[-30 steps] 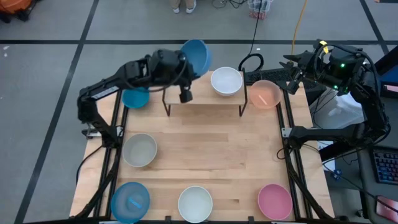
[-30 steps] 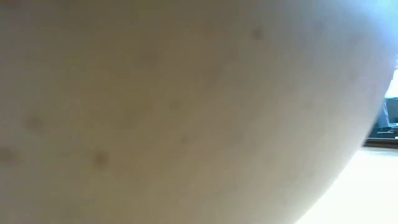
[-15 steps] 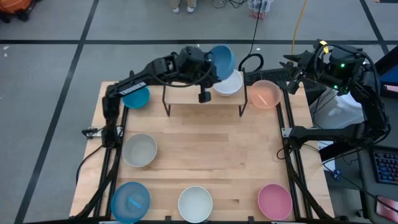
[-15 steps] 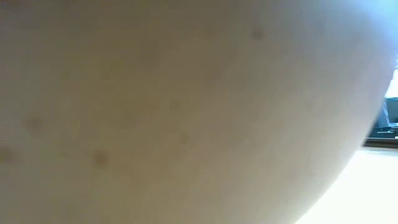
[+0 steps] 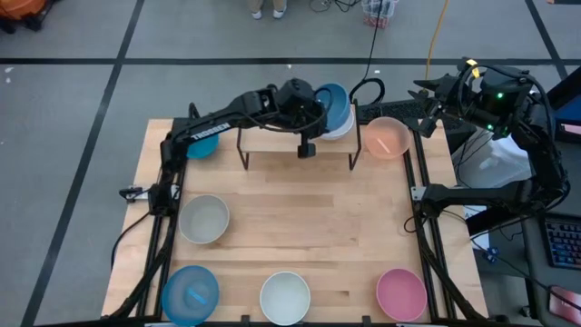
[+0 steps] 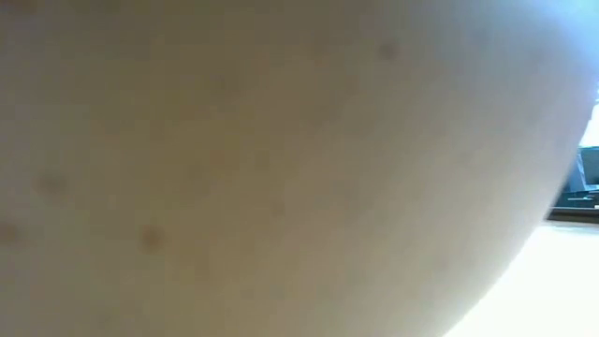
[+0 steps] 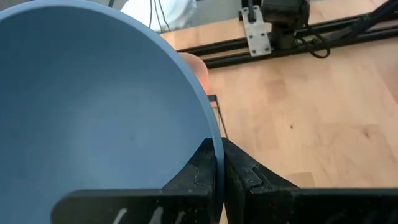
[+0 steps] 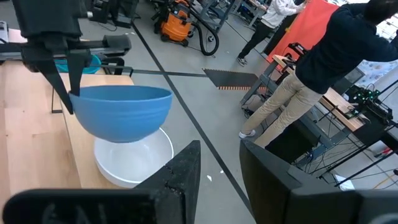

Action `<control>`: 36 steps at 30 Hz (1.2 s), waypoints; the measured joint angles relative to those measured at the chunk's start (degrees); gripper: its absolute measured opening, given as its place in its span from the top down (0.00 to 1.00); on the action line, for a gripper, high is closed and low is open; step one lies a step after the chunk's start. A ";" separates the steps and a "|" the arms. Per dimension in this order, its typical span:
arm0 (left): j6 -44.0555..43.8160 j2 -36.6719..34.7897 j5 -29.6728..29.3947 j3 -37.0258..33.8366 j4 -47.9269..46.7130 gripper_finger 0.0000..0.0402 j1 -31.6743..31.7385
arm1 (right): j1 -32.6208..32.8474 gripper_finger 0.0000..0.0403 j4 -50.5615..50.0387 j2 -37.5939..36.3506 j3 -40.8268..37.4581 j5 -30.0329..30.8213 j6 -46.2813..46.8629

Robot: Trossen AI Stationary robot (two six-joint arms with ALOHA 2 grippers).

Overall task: Place and stack bowls onto a shelf
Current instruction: Stack the bottom blue bowl on top of the white bowl on the shelf

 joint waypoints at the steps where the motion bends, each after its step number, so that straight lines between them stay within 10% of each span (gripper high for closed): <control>1: -0.03 0.18 -0.01 0.00 -0.08 0.98 0.02 | 0.02 0.73 0.02 0.00 0.00 0.00 0.00; 36: -6.93 4.93 -4.02 -0.13 -2.01 0.91 1.55 | 0.00 0.73 0.00 0.02 0.00 0.02 -0.42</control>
